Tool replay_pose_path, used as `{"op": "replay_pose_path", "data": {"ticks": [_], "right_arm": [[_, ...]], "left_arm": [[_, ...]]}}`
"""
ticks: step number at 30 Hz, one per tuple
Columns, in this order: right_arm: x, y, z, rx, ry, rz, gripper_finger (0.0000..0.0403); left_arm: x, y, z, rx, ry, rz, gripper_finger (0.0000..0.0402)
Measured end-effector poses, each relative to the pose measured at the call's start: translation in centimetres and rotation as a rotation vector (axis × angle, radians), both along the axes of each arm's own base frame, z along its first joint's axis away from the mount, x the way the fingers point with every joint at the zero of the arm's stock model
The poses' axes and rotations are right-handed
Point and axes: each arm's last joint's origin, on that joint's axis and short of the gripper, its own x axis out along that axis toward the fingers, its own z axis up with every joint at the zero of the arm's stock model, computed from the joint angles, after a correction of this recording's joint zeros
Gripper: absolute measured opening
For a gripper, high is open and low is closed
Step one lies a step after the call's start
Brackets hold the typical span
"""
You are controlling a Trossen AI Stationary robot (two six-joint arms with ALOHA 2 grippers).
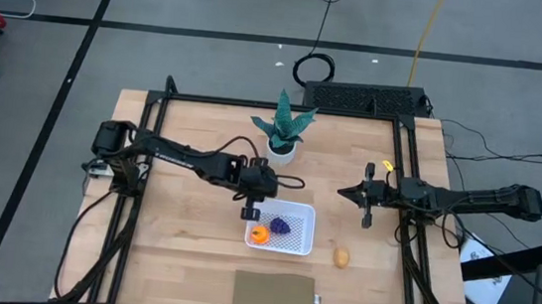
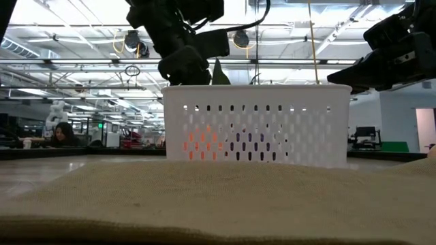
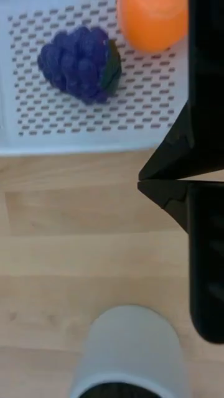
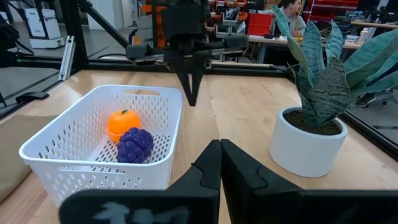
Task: Pick and placing Produce into tupperware
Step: Adjust the white basket
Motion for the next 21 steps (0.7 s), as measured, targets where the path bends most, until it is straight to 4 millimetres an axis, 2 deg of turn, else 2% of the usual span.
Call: {"op": "replay_pose_path", "data": {"ticks": [15,21], "right_arm": [[0.0,0.0,0.0,0.001,0.000,0.000,0.0000],[0.0,0.0,0.0,0.003,0.000,-0.001,0.0000]], "left_arm": [[-0.1,-1.2,0.0,-0.021,0.006,0.002,0.0008],[-0.1,-1.2,0.0,0.036,0.004,0.015,0.0008]]}}
